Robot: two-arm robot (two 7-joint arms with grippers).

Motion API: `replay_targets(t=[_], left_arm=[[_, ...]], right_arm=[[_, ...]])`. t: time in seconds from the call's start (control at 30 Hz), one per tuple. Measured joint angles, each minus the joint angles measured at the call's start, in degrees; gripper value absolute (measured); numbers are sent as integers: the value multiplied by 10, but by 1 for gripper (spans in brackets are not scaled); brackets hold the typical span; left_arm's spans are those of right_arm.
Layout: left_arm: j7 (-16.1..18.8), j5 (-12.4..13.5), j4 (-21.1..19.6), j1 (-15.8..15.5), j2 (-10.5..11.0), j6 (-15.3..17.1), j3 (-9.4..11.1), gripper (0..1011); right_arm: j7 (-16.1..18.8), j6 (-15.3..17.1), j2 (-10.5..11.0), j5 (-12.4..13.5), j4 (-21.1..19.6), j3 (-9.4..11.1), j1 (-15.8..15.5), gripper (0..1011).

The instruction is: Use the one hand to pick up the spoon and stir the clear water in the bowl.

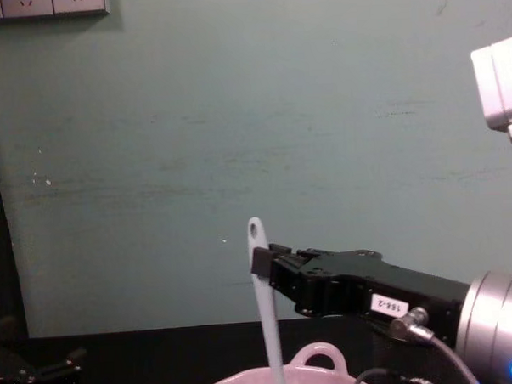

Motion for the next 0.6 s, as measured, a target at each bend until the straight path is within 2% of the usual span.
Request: replay_targets(t=[0.37,0.6], left_arm=[[0,0,0,0,0,0,0,1011],[0,0,0,0,0,0,0,1011]], right_arm=[[-4,-5,-25,-6,29,-20,21,110],[-7,-24,-52,-15,75,-25,50,110]])
